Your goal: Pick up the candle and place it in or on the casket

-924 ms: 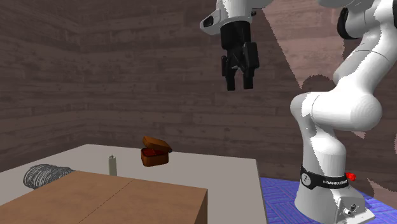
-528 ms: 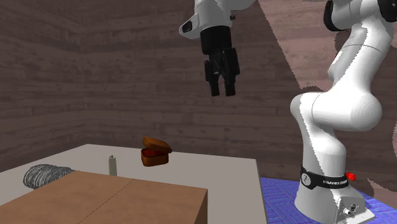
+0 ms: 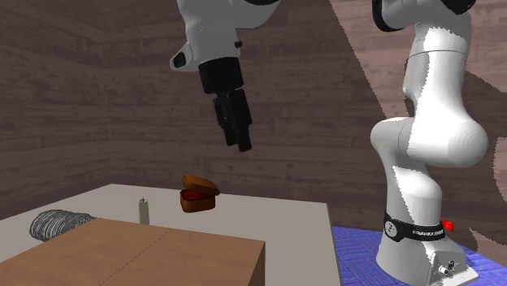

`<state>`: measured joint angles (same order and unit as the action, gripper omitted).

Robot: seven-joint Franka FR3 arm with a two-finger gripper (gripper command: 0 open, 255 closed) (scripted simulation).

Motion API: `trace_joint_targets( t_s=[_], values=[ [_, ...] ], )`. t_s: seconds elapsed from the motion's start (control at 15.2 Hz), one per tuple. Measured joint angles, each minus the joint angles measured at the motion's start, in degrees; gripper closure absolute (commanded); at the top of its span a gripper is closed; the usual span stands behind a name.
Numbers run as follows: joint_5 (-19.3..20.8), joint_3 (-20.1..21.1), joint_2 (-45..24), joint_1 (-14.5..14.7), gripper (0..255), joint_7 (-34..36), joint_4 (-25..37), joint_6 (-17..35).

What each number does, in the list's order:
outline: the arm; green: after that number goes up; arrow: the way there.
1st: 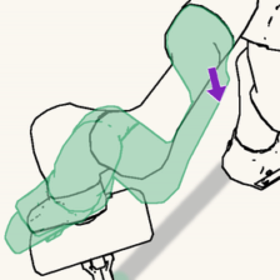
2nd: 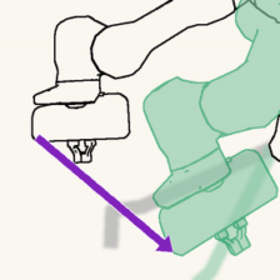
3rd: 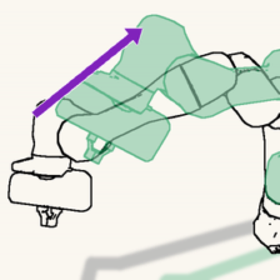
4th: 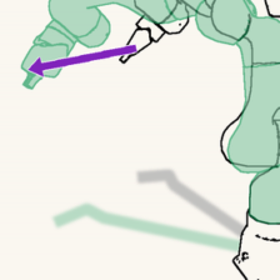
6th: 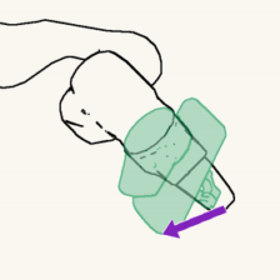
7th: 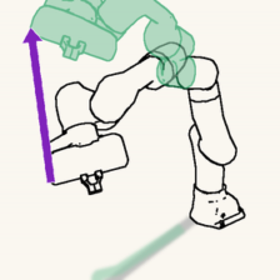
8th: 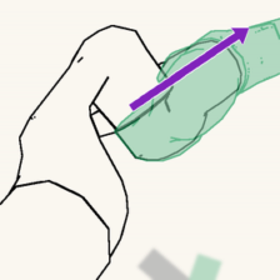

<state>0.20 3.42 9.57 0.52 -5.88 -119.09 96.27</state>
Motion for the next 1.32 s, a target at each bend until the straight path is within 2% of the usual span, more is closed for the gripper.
trace_joint_targets(
  t_s=[0.53,0.86,1.12,1.32],
  values=[
    [2.95,0.86,-21.97,0.93,0,-0.58,18.86,-2.43],
    [4.93,0.96,-36.43,2.01,0,-1.38,34.77,-7.35],
    [6.29,0.83,-48.69,3.31,0,-2.23,50.09,-13.13],
    [6.52,0.76,-49.84,3.4,0,-2.25,51.52,-14.43]
  ],
)
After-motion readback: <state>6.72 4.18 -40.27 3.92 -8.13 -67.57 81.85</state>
